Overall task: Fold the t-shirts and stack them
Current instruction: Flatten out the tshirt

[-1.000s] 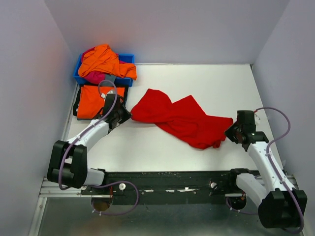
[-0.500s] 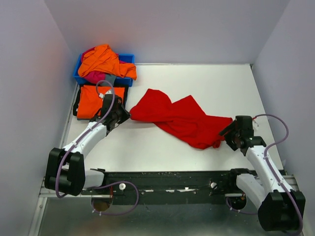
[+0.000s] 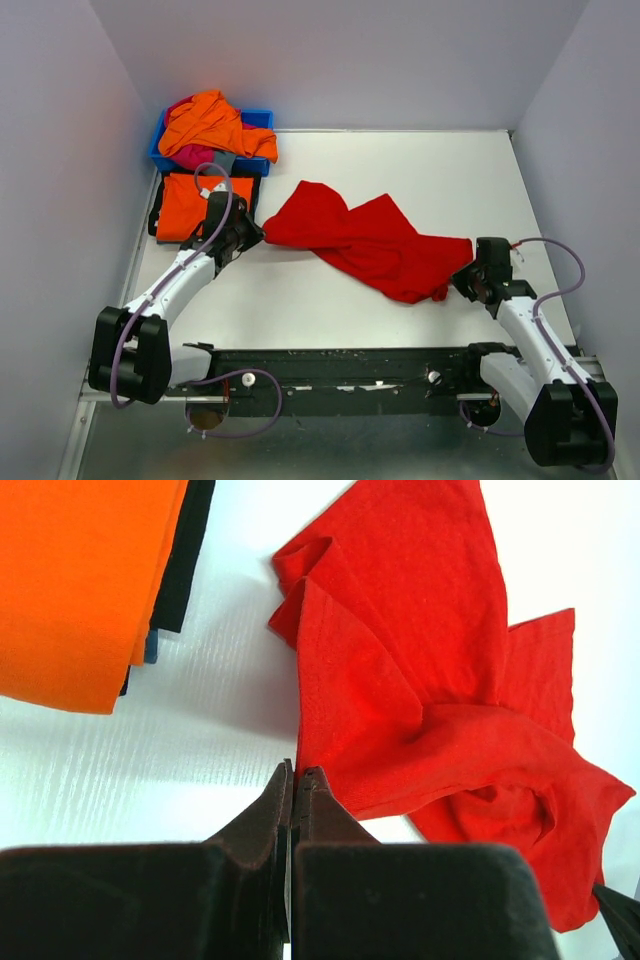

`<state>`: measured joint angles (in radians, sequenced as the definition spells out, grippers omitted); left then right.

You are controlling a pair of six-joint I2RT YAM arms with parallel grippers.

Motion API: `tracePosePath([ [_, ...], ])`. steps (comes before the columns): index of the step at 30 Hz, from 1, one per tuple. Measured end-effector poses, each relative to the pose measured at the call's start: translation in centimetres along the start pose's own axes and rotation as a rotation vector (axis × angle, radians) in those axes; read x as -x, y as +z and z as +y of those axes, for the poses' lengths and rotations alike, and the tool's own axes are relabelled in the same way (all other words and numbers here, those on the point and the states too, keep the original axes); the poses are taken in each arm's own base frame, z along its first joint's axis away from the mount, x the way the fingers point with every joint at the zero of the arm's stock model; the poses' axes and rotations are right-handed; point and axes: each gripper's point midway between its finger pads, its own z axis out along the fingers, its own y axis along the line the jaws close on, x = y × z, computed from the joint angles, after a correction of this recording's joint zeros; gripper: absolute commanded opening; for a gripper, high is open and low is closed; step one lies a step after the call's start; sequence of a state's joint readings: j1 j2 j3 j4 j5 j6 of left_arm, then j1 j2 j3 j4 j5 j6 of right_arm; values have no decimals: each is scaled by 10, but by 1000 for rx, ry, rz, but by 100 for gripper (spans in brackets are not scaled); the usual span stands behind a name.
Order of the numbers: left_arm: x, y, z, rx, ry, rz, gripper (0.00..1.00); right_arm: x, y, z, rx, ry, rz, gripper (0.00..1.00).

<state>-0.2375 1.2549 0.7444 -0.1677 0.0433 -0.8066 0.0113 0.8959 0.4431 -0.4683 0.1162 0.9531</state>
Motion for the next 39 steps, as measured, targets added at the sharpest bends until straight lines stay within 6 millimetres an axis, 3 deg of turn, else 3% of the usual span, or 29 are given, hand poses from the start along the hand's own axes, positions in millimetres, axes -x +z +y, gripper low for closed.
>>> tracePosePath([
  [7, 0, -1, 0, -3, 9, -1, 0, 16, -15, 18, 70, -27, -55, 1],
  [13, 21, -1, -20, -29, -7, -28, 0, 62, -55, 70, 202, -85, -163, 1],
  [18, 86, 1, -69, -89, -28, -98, 0, 119, -106, 140, 312, -145, -257, 1],
  [22, 152, -18, -103, -152, -56, -169, 0, 163, -161, 190, 404, -194, -346, 1],
  [25, 193, -49, -121, -189, -60, -239, 0, 184, -214, 210, 488, -228, -434, 1],
  [29, 226, -106, -147, -251, -38, -334, 0, 198, -296, 213, 615, -236, -569, 1],
  [33, 228, -180, -166, -342, -16, -433, 0, 190, -383, 197, 790, -234, -691, 1],
  [39, 222, -315, -187, -515, 10, -640, 0, 173, -507, 167, 1024, -246, -881, 1],
])
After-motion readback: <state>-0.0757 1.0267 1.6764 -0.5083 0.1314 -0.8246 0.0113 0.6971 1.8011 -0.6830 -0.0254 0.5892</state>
